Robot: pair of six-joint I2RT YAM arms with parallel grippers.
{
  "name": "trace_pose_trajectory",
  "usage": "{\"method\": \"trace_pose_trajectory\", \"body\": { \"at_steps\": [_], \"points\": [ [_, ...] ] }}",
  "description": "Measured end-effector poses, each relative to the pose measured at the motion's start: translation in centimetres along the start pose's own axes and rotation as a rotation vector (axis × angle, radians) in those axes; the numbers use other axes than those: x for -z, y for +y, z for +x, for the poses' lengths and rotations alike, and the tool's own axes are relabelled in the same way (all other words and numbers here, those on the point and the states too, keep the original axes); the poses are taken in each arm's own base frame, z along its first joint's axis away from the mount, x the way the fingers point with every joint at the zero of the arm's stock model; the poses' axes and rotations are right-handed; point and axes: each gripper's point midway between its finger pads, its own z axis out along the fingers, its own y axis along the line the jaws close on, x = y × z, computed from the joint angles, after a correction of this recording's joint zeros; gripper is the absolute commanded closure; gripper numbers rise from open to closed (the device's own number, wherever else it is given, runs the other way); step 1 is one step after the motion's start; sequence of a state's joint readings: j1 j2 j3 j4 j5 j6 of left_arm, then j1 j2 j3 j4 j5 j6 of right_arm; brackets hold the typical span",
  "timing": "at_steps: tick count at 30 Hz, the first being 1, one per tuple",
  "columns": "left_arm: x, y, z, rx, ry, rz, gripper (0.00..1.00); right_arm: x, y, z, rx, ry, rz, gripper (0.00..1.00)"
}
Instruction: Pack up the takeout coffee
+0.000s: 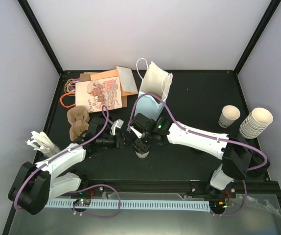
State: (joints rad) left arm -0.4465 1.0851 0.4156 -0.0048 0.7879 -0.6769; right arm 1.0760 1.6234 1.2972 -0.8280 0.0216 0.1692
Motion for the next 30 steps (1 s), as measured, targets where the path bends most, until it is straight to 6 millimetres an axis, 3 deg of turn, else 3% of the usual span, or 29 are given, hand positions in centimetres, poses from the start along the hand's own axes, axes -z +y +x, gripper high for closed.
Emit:
{"method": "trace_pose_trajectory", "body": {
  "at_steps": [13,30],
  "points": [
    [-0.6,-0.2,-0.84,-0.015,-0.012,0.025,0.78,-0.02,0.0,0.0,-0.001,-0.002,0.0,0.24],
    [-0.17,-0.05,-0.95,0.01,-0.047,0.025,0.75,-0.14,0.12,-0.17,0.0,-0.012,-0.006,0.24]
  ]
}}
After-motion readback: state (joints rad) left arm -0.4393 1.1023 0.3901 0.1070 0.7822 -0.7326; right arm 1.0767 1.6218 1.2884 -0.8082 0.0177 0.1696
